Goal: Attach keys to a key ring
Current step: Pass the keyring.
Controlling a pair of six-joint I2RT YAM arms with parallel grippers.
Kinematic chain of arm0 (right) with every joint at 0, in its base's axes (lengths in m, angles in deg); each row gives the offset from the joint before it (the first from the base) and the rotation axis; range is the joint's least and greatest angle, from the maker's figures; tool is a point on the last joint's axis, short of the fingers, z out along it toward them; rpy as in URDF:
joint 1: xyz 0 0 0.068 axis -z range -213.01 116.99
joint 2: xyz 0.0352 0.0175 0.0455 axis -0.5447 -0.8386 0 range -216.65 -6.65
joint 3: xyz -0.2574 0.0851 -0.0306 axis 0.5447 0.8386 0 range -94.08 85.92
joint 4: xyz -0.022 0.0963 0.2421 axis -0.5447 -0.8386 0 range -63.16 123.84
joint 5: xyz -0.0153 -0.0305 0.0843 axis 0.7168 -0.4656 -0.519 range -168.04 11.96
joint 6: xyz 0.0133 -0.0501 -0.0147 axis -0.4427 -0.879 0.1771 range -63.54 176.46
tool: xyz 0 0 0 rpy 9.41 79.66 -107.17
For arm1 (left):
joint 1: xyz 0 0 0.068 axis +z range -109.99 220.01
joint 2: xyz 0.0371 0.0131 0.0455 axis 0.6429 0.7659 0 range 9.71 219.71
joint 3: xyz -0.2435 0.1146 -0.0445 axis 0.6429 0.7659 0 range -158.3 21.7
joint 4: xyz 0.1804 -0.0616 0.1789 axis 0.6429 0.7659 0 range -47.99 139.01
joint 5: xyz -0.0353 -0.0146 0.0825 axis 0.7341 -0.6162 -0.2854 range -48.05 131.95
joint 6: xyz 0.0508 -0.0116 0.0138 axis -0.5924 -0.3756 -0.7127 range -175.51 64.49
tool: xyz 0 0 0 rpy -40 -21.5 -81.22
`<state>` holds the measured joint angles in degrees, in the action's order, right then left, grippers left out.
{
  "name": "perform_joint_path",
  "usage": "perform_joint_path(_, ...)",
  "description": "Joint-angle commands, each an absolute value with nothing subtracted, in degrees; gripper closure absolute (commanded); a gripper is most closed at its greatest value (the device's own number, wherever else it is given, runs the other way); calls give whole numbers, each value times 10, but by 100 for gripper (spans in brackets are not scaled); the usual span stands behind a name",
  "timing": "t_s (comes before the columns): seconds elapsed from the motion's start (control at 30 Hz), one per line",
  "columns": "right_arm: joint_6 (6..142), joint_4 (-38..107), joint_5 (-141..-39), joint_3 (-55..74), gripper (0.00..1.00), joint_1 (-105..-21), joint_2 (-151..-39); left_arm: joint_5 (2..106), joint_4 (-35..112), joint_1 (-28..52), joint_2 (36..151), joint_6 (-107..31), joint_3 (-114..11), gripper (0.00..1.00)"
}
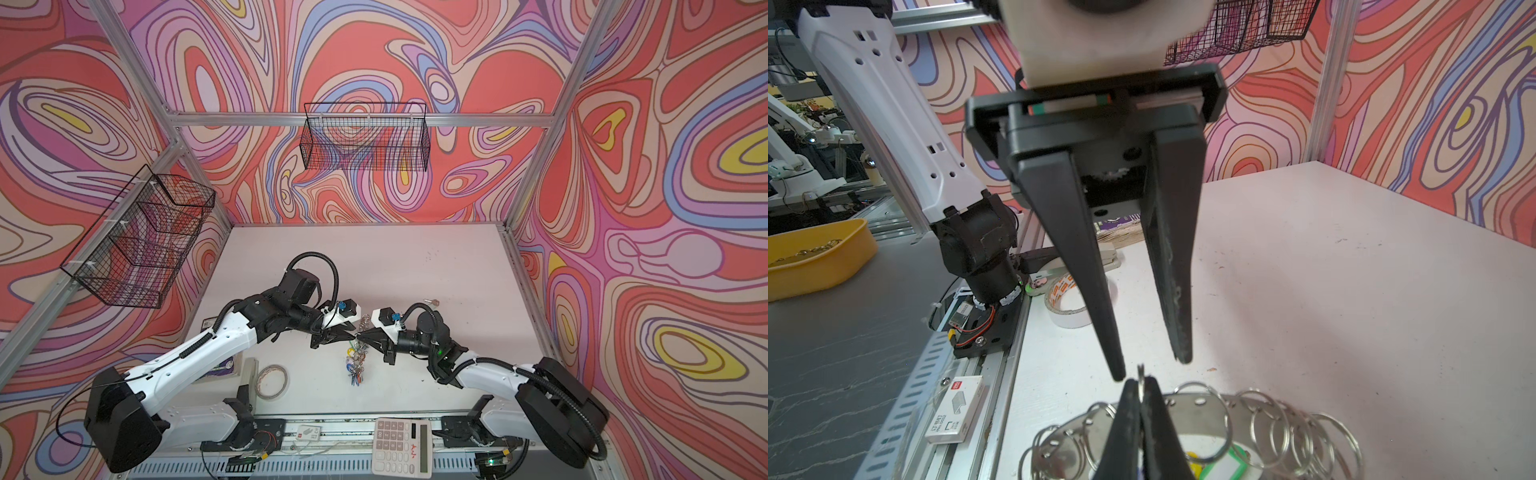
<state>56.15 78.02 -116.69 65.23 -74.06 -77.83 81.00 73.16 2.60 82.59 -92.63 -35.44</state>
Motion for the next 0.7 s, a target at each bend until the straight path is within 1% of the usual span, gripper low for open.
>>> perform_joint_path(0.0,559,812,-1176,632,100,-739,-783,829,748,28,834,-942,-361,71)
perform_joint_path(0.13,560,809,-1175,632,100,-740,-783,834,744,28,840,-938,-363,73)
perform_joint_path(0.33,561,809,-1174,629,100,-740,-785,836,744,28,846,-934,-366,81)
perform_joint_path(0.53,561,805,-1178,628,100,-740,-791,847,737,28,852,-927,-369,86)
perform_joint_path(0.67,568,828,-1180,636,100,-739,-791,851,722,25,856,-914,-367,94)
